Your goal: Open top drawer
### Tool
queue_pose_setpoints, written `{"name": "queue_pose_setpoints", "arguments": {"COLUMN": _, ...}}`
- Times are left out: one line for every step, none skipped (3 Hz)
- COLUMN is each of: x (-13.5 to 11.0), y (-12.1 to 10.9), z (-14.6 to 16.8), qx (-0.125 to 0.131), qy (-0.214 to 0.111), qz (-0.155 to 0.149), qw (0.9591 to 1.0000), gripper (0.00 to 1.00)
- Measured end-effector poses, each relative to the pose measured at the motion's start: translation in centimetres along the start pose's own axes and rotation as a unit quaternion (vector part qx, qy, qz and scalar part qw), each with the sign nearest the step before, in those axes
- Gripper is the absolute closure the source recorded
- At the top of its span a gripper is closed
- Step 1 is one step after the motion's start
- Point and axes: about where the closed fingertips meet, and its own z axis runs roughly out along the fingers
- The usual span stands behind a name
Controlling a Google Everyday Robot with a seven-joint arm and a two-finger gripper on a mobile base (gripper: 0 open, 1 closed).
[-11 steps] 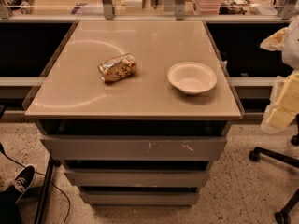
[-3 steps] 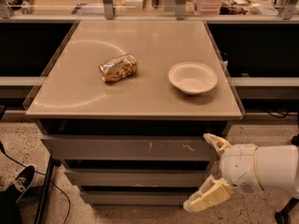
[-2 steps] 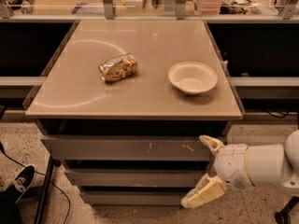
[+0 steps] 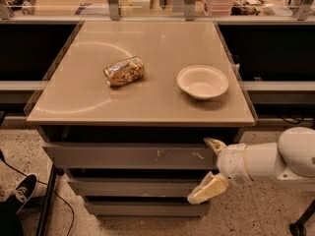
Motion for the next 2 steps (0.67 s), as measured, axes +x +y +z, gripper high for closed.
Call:
{"name": "queue_pose_setpoints", "arguments": {"x": -1.47, "y": -2.20, "z": 0.10, "qx": 0.014, "qy": 0.006, "qz": -0.032, "qw": 0.9994, "gripper": 0.00}}
{"name": "queue_pose_setpoints", "arguments": {"x": -1.62, "y": -2.30, "z": 0.13, "qx": 0.015, "qy": 0.006, "qz": -0.035, "qw": 0.9993, "gripper": 0.00}}
